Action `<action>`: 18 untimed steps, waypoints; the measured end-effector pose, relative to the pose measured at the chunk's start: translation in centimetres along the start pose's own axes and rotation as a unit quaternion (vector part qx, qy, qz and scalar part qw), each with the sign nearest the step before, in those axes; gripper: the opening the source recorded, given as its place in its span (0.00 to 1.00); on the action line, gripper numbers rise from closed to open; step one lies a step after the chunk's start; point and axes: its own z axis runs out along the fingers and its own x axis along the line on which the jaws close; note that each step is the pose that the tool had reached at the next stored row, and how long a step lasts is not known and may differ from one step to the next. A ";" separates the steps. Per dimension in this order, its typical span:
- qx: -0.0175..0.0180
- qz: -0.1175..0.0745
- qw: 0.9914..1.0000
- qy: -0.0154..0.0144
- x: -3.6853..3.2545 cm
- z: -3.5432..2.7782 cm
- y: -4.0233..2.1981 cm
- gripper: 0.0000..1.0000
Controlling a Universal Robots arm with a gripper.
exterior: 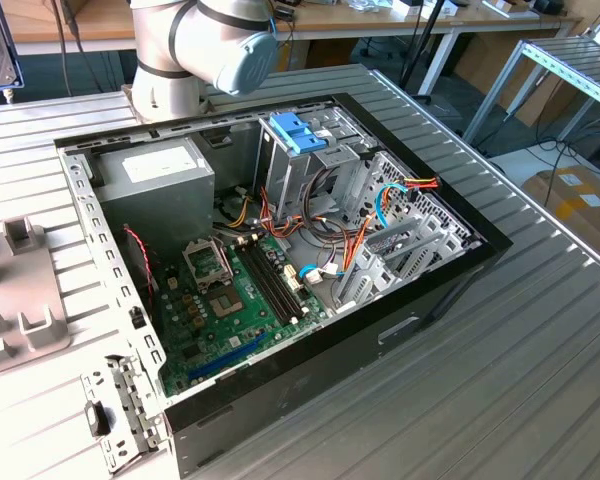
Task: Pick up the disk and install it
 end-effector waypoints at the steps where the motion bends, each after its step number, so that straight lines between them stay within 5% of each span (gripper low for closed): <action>1: 0.000 0.000 1.000 0.000 0.00 0.00 -0.04 0.37; 18: 0.000 0.000 1.000 0.001 -0.04 0.05 -1.16 0.37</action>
